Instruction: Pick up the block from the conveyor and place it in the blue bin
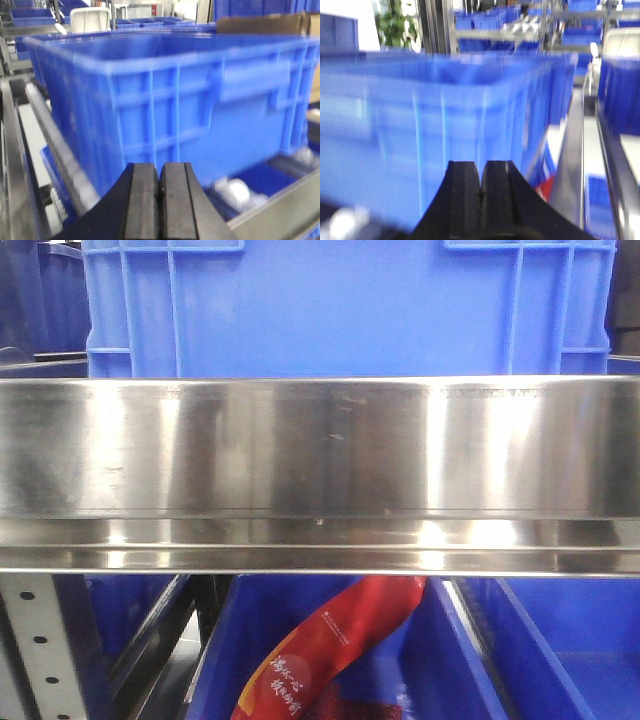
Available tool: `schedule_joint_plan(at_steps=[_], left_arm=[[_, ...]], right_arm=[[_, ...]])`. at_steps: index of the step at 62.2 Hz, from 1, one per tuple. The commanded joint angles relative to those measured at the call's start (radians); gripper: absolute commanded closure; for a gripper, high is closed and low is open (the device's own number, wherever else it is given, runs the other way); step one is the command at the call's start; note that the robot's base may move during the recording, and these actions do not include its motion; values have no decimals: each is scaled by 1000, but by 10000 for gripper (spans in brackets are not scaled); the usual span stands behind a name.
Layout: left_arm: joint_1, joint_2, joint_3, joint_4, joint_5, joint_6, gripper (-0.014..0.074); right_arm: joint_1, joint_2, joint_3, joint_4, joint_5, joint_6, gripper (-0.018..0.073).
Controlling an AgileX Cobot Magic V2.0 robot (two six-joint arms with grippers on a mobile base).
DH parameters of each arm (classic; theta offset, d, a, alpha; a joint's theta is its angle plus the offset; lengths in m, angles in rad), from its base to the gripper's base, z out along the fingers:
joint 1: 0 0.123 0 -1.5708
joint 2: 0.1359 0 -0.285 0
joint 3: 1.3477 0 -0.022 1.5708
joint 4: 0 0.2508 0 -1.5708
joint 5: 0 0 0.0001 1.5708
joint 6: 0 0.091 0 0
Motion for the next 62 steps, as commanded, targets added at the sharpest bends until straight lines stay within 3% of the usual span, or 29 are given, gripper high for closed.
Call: schedule_joint_plan(at_steps=[1,46,62], left_arm=[[4,-46,34,-7,-17,-4,707],[4,-82,36,-7,-46,-4,707],[4,-82,36,-7,-46,-4,707]], right_arm=[[-4,-63,56,-4,-19,-4,727],[-6,-123,87,-8,-31,-4,727],[-181,-244,215,-8,-87,-4,727]])
